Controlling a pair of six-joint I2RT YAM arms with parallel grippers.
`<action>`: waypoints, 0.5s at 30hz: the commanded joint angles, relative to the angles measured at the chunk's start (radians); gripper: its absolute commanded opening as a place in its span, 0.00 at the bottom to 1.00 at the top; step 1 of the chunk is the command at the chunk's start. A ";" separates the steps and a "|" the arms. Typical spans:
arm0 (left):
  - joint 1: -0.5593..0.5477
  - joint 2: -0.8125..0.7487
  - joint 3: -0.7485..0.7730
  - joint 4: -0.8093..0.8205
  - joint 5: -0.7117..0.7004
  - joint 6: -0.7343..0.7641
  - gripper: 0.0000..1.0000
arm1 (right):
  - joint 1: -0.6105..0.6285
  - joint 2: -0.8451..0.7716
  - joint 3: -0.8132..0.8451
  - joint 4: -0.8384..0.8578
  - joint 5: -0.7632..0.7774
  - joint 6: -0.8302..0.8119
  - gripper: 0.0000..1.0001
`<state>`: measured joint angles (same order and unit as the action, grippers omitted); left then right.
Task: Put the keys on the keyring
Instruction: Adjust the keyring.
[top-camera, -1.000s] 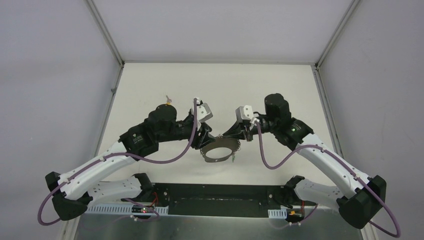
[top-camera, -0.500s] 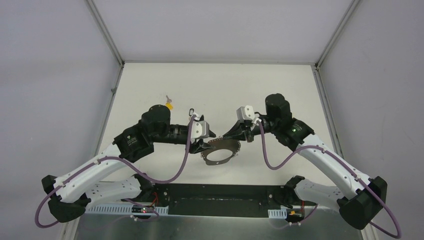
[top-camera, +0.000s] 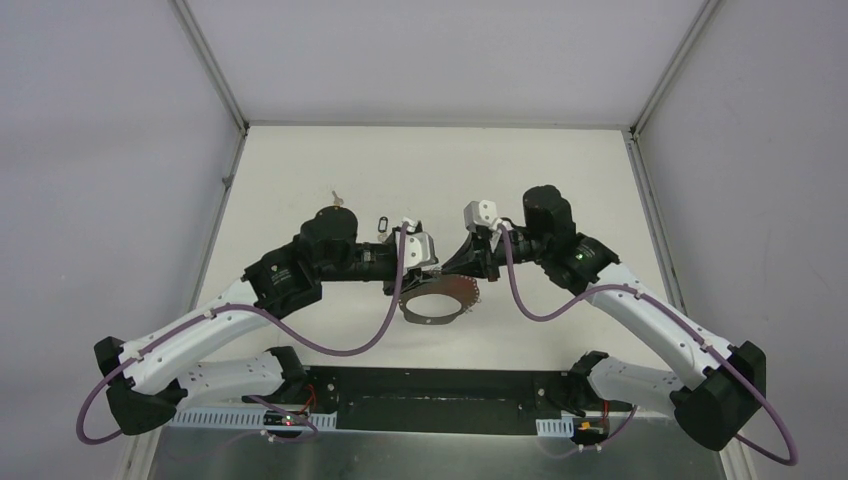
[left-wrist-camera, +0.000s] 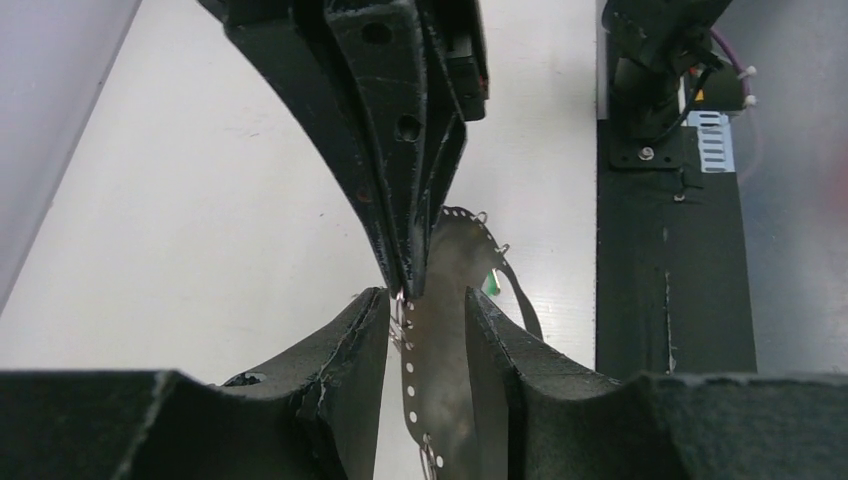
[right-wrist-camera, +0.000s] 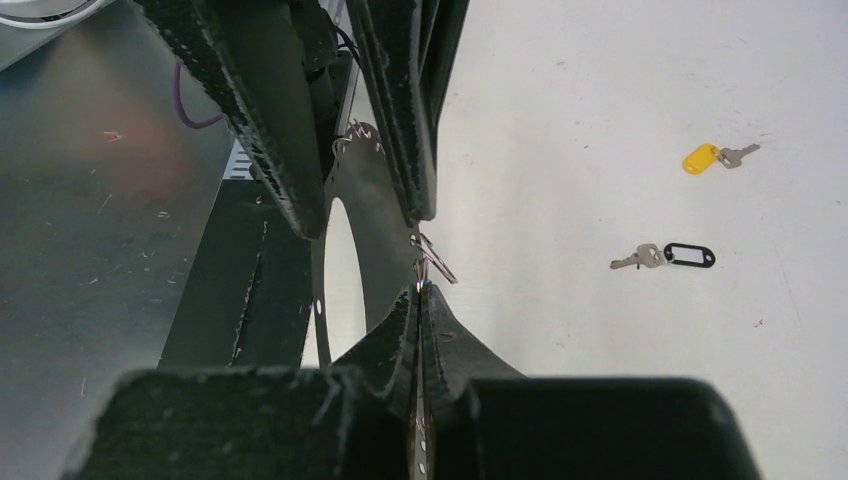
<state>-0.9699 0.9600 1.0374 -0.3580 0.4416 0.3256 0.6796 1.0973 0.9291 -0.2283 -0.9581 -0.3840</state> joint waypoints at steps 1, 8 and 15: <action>-0.013 0.007 0.023 0.016 -0.071 0.010 0.35 | 0.008 -0.007 0.024 0.068 0.005 0.035 0.00; -0.026 0.057 0.032 -0.035 -0.085 0.037 0.30 | 0.010 0.000 0.026 0.068 0.009 0.049 0.00; -0.041 0.078 0.042 -0.074 -0.134 0.068 0.20 | 0.011 0.004 0.024 0.067 0.010 0.054 0.00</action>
<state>-0.9955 1.0283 1.0412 -0.3977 0.3489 0.3603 0.6842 1.1122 0.9291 -0.2321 -0.9272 -0.3454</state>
